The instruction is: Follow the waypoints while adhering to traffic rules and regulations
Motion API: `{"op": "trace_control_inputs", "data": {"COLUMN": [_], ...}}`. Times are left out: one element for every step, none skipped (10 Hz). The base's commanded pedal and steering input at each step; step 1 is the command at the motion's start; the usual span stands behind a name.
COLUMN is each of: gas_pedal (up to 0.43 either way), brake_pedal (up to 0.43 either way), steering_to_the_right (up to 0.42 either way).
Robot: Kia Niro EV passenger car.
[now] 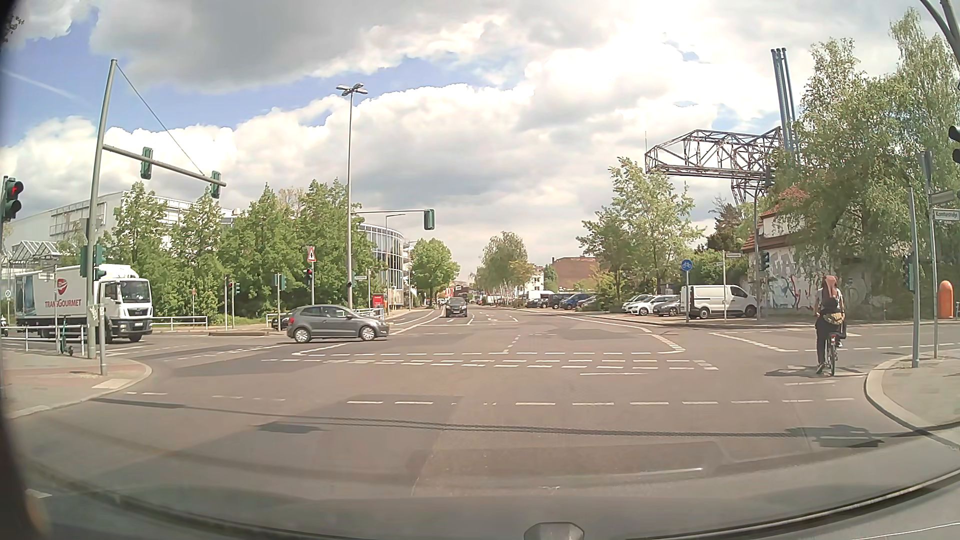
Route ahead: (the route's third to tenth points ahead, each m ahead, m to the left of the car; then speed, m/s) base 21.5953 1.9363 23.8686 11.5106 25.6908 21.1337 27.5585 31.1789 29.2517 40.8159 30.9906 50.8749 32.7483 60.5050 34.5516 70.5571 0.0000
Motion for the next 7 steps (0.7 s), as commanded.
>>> {"op": "trace_control_inputs", "data": {"gas_pedal": [0.0,0.0,0.0,0.0,0.0,0.0,0.0], "brake_pedal": [0.348,0.348,0.348,0.348,0.348,0.348,0.348], "steering_to_the_right": [-0.005,-0.005,-0.005,-0.005,-0.005,-0.005,-0.005]}}
